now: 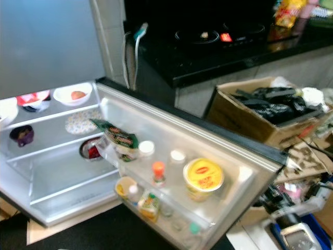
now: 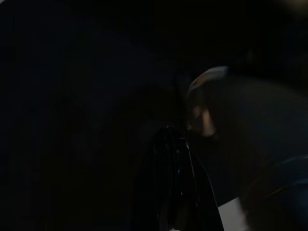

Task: Restocking fridge

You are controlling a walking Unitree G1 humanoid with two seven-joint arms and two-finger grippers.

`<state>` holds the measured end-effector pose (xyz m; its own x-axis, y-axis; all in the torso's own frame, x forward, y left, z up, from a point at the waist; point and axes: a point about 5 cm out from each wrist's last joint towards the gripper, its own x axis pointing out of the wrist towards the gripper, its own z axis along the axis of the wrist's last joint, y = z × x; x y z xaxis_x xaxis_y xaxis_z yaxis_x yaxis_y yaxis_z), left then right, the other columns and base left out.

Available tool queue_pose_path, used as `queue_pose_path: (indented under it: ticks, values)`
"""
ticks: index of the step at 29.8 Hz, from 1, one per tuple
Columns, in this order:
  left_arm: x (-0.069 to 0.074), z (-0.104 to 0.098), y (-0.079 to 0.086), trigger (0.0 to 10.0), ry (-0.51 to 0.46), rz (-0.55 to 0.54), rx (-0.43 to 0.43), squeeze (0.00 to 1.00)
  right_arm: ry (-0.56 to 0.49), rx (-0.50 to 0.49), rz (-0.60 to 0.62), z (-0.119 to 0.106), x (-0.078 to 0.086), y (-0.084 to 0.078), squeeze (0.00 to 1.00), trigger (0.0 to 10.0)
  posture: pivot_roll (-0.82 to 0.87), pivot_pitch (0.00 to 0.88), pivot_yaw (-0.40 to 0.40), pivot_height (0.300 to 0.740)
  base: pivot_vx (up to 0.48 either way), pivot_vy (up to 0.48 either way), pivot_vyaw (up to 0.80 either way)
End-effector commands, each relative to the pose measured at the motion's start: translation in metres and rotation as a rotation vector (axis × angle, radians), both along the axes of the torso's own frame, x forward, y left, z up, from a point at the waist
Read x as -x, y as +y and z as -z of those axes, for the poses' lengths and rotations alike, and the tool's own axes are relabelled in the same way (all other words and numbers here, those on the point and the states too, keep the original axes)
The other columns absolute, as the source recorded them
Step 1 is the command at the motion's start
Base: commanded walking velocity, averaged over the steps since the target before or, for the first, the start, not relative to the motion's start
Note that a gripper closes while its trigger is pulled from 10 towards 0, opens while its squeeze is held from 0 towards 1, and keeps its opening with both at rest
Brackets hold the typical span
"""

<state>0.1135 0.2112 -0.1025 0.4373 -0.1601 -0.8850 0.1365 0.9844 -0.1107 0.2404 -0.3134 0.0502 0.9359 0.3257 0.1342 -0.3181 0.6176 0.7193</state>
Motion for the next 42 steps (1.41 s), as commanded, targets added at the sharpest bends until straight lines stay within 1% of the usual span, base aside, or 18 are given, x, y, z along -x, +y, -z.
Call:
queue_pose_path:
  ticks: [1, 5, 6, 8, 10, 12, 13, 14, 15, 16, 19, 21, 23, 24, 28, 29, 36, 42]
  values:
    - [0.012, 0.004, -0.006, 10.0, 0.041, 0.007, 0.02, 0.0, -0.025, -0.052, -0.124, 0.002, -0.002, 0.018, 0.0, 10.0, -0.06, 0.053, -0.005, 0.74, 0.0, 0.0, 0.0]
    - [0.012, 0.005, -0.007, 10.0, 0.042, 0.007, 0.022, 0.0, -0.027, -0.066, -0.145, 0.004, 0.003, 0.017, 0.0, 10.0, -0.06, 0.053, -0.005, 0.74, 0.0, 0.0, 0.0]
    - [0.012, 0.005, -0.007, 10.0, 0.043, 0.007, 0.023, 0.0, 0.006, -0.037, -0.1, 0.008, 0.005, 0.013, 0.0, 10.0, -0.06, 0.056, -0.004, 0.74, 0.0, 0.0, 0.0]
    - [0.013, 0.005, -0.007, 10.0, 0.045, 0.007, 0.023, 0.0, 0.224, 0.072, 0.177, 0.029, 0.017, -0.009, 0.0, 10.0, -0.06, 0.057, -0.004, 0.74, 0.0, 0.0, 0.0]
    - [0.013, 0.005, -0.007, 10.0, 0.045, 0.007, 0.023, 0.0, 0.224, 0.072, 0.177, 0.029, 0.017, -0.009, 0.0, 10.0, -0.06, 0.057, -0.004, 0.74, 0.0, 0.0, 0.0]
    - [0.013, 0.005, -0.007, 10.0, 0.048, 0.006, 0.023, 0.0, 0.36, 0.083, 0.278, 0.045, 0.032, -0.015, 0.0, 10.0, -0.06, 0.058, -0.006, 0.74, 0.0, 0.0, 0.0]
    - [0.014, 0.005, -0.008, 10.0, 0.051, 0.004, 0.021, 0.0, 0.442, 0.094, 0.303, 0.057, 0.043, -0.013, 0.0, 10.0, -0.06, 0.058, -0.006, 0.74, 0.0, 0.0, 0.0]
    - [0.014, 0.005, -0.008, 10.0, 0.051, 0.004, 0.021, 0.0, 0.442, 0.094, 0.303, 0.057, 0.043, -0.013, 0.0, 10.0, -0.06, 0.058, -0.006, 0.74, 0.0, 0.0, 0.0]
    - [0.015, 0.006, -0.008, 10.0, 0.055, 0.002, 0.021, 0.0, 0.56, 0.123, 0.313, 0.073, 0.059, -0.008, 0.0, 10.0, -0.06, 0.058, -0.004, 0.74, 0.0, 0.0, 0.0]
    - [0.015, 0.006, -0.008, 10.0, 0.055, 0.002, 0.021, 0.0, 0.56, 0.123, 0.313, 0.073, 0.059, -0.008, 0.0, 10.0, -0.06, 0.058, -0.004, 0.74, 0.0, 0.0, 0.0]
    - [0.014, 0.006, -0.009, 10.0, 0.058, 0.001, 0.019, 0.0, 0.717, 0.181, 0.298, 0.094, 0.08, 0.003, 0.0, 10.0, -0.06, 0.058, -0.004, 0.74, 0.0, 0.0, 0.0]
    - [0.014, 0.006, -0.009, 10.0, 0.058, 0.001, 0.019, 0.0, 0.717, 0.181, 0.298, 0.094, 0.08, 0.003, 0.0, 10.0, -0.06, 0.058, -0.004, 0.74, 0.0, 0.0, 0.0]
    - [0.015, 0.006, -0.009, 10.0, 0.061, -0.002, 0.019, 0.0, 0.829, 0.215, 0.294, 0.109, 0.096, 0.012, 0.0, 10.0, -0.06, 0.059, -0.002, 0.74, 0.0, 0.0, 0.0]
    - [0.015, 0.006, -0.009, 10.0, 0.061, -0.002, 0.019, 0.0, 0.829, 0.215, 0.294, 0.109, 0.096, 0.012, 0.0, 10.0, -0.06, 0.059, -0.002, 0.74, 0.0, 0.0, 0.0]
    - [0.014, 0.006, -0.008, 10.0, 0.065, -0.004, 0.014, 0.0, 0.952, 0.249, 0.289, 0.125, 0.116, 0.025, 0.0, 10.0, -0.06, 0.059, -0.001, 0.74, 0.0, 0.0, 0.0]
    - [0.015, 0.006, -0.008, 10.0, 0.067, -0.005, 0.01, 0.0, 1.017, 0.282, 0.288, 0.132, 0.127, 0.031, 0.0, 10.0, -0.06, 0.058, 0.0, 0.74, 0.0, 0.0, 0.0]
    - [0.015, 0.006, -0.009, 10.0, 0.073, 0.003, 0.006, 0.0, 1.095, 0.329, 0.292, 0.139, 0.139, 0.038, 0.0, 10.0, -0.06, 0.057, -0.001, 0.74, 0.0, 0.0, 0.0]
    - [0.015, 0.007, -0.01, 10.0, 0.076, 0.005, 0.009, 0.0, 1.102, 0.345, 0.286, 0.14, 0.139, 0.039, 0.0, 10.0, -0.06, 0.058, -0.002, 0.74, -0.041, 0.0, 0.0]
